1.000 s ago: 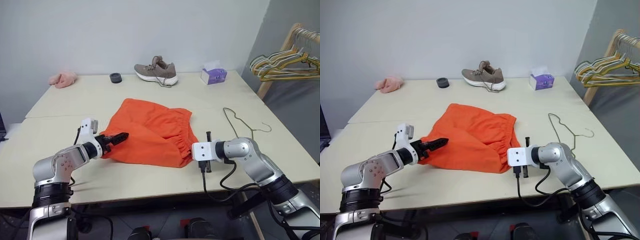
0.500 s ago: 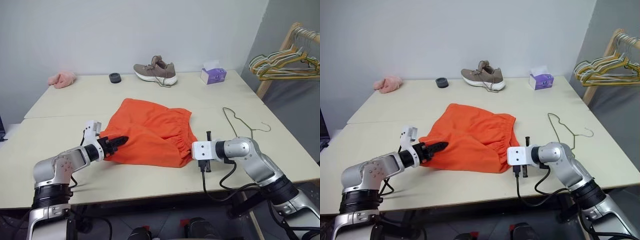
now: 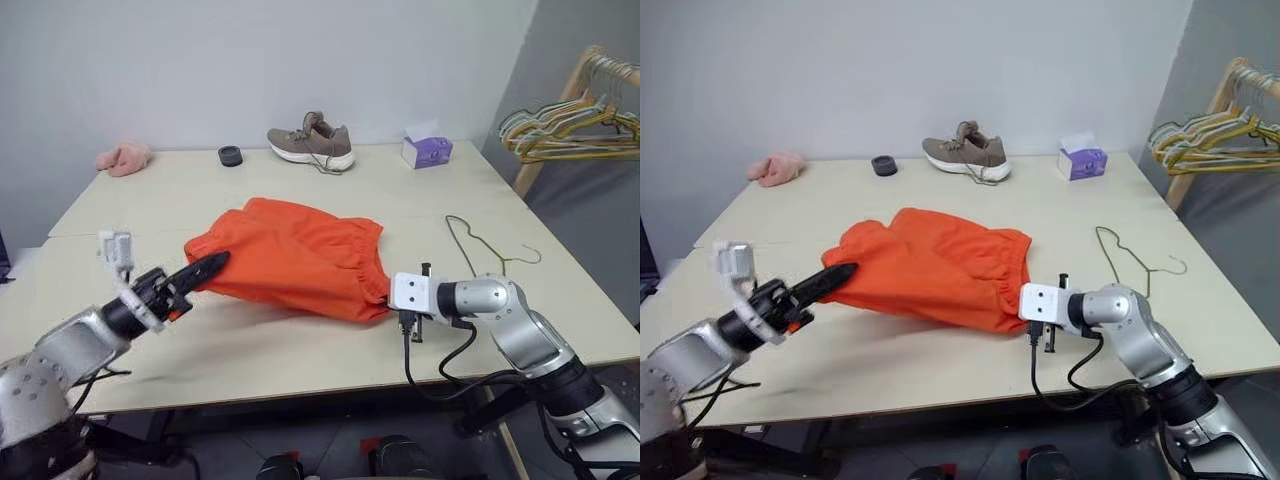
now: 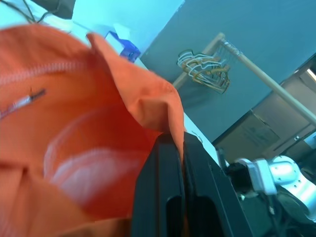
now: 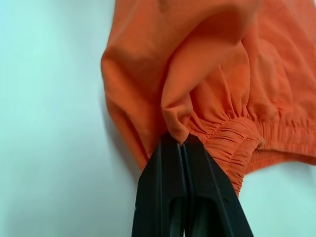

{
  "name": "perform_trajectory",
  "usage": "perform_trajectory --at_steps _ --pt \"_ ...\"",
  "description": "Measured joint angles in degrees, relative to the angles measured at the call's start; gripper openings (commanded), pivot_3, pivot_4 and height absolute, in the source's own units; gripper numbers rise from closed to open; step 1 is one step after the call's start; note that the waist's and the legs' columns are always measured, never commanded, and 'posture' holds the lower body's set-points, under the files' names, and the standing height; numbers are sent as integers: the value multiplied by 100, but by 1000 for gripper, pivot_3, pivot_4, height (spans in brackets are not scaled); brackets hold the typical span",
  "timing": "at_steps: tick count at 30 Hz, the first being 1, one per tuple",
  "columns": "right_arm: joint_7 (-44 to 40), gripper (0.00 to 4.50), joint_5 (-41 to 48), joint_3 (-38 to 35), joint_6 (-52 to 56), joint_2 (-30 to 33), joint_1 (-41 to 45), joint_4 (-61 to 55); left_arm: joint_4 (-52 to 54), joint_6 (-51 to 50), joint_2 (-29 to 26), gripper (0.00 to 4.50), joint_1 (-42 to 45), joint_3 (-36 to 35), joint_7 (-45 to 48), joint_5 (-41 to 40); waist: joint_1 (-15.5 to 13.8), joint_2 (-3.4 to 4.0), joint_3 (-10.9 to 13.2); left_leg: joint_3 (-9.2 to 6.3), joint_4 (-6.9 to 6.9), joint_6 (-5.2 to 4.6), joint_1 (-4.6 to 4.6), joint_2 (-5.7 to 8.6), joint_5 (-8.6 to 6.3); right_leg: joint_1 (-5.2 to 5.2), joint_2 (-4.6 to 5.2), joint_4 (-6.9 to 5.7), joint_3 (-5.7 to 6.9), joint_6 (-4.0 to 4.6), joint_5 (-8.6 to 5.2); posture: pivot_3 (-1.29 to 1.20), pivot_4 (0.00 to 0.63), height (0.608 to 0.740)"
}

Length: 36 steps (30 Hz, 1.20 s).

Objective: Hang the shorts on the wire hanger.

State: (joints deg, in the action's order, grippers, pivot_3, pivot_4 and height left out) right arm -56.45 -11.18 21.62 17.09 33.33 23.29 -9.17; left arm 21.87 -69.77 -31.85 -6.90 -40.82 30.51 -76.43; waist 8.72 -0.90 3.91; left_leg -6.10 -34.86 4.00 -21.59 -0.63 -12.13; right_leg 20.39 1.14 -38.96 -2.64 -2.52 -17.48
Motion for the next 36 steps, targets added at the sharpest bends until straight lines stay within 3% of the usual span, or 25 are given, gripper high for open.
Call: perform_trajectory --at_steps 4,7,12,15,20,23,26,31,36 --pt "277 0 -110 46 313 -184 -105 6 584 64 124 12 -1480 10 13 -196 -121 -15 0 -31 -3 2 0 -3 0 15 -4 -3 18 47 -26 -89 0 740" --pt "363 0 -115 206 454 -334 -143 6 749 285 116 12 -1887 178 104 -68 -248 -7 6 -25 -3 36 59 2 -21 -28 9 1 16 52 -30 -91 0 740" --pt "259 0 17 237 721 -417 -205 -21 715 630 33 12 -1973 515 242 283 -234 -13 8 -14 -5 65 63 4 -39 -31 33 20 21 53 -31 -105 0 740" --pt "3 613 196 242 693 -217 -225 -178 664 791 -76 0 -1910 684 303 403 -214 -15 7 -8 -3 67 62 3 -41 -30 20 21 19 52 -31 -115 0 740" --pt "-540 2292 665 132 919 314 -226 -598 651 898 -194 0 -1853 935 393 481 -220 -12 6 -9 7 63 56 -7 -44 -19 0 4 20 57 -77 -120 0 740" --pt "-869 3393 1403 -228 1703 408 -178 -1105 690 911 -214 0 -1813 1062 374 455 -219 -12 6 -13 8 72 57 -13 -64 -21 -8 -3 22 36 -87 -124 0 740" --pt "-811 4405 2209 -757 2744 111 122 -1346 762 917 -221 0 -1773 1147 269 399 -194 -11 6 -12 8 75 57 -15 -72 -28 -12 -3 17 37 -88 -128 0 740" --pt "90 4405 2562 -1002 3788 -629 793 -836 875 928 -295 0 -1766 1199 204 287 -162 -11 6 -12 6 75 62 -15 -73 -20 -11 -2 17 64 -104 -128 0 740" --pt "696 4405 2353 -614 3901 -1021 1128 437 913 930 -386 0 -1738 1265 133 214 -149 -9 7 -10 6 74 61 -13 -73 -20 -10 0 16 64 -104 -122 0 740"
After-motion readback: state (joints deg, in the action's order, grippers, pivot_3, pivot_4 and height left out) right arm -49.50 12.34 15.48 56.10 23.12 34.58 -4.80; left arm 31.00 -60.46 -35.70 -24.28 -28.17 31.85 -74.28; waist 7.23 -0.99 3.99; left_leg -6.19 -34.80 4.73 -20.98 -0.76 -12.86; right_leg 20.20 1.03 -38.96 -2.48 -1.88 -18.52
